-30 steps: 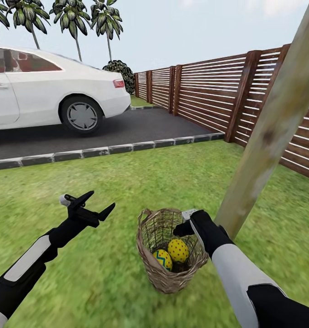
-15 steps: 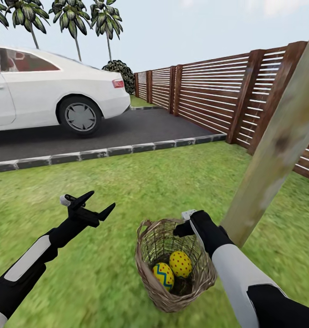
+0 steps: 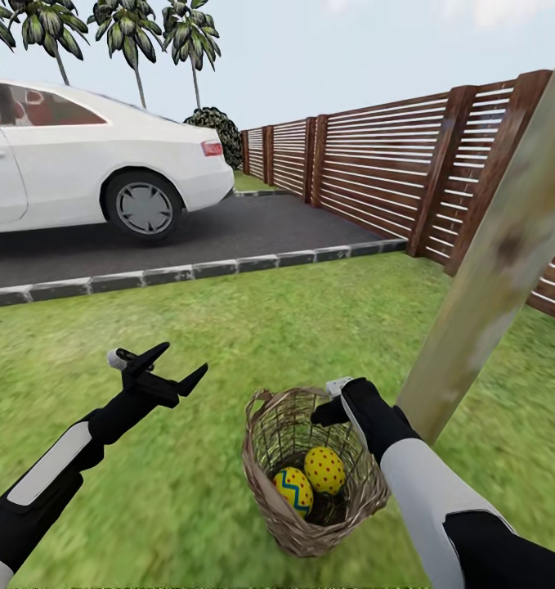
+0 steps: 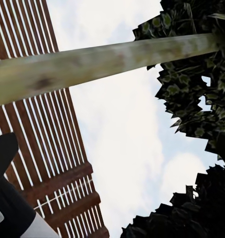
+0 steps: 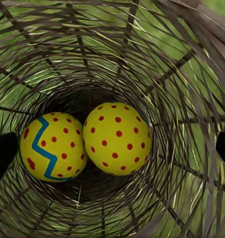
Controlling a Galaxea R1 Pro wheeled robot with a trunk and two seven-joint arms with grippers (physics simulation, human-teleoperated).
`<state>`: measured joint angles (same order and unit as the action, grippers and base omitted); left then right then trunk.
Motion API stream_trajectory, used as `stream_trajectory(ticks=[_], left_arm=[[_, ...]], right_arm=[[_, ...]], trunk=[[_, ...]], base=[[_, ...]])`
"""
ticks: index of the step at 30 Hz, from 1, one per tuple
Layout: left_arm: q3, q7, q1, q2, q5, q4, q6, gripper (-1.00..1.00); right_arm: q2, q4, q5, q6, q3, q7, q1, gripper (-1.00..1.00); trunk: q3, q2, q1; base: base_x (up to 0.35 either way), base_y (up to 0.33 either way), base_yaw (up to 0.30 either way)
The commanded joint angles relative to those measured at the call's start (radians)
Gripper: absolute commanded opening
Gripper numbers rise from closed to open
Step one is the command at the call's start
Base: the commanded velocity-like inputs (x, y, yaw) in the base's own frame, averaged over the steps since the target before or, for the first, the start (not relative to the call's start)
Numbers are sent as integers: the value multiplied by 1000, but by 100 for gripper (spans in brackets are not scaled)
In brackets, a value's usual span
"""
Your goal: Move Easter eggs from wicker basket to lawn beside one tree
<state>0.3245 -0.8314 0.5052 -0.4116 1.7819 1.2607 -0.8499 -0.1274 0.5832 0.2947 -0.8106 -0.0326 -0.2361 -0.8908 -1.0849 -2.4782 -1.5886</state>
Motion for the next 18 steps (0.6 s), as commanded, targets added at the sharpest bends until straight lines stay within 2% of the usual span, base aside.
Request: stream_trajectory(ticks=[1, 3, 11, 18], left_arm=[[3, -2, 1, -1, 7, 0, -4, 100], [4, -2, 1, 0, 7, 0, -4, 100], [4, -3, 1, -1, 7, -6, -7, 100], [2, -10, 1, -1, 8, -12, -51, 100]], right_arm=[[0, 1, 11, -3, -1, -7, 0, 100], [0, 1, 11, -3, -1, -7, 0, 100], [0, 1, 11, 0, 0, -8, 0, 100], [0, 1, 12, 6, 4, -4, 0, 100]], trunk=[[-4, -8, -4], [-10, -22, -11], [-41, -24, -15], [-68, -25, -18]], base=[[0, 0, 0], [0, 0, 0], [0, 0, 0], [0, 0, 0]])
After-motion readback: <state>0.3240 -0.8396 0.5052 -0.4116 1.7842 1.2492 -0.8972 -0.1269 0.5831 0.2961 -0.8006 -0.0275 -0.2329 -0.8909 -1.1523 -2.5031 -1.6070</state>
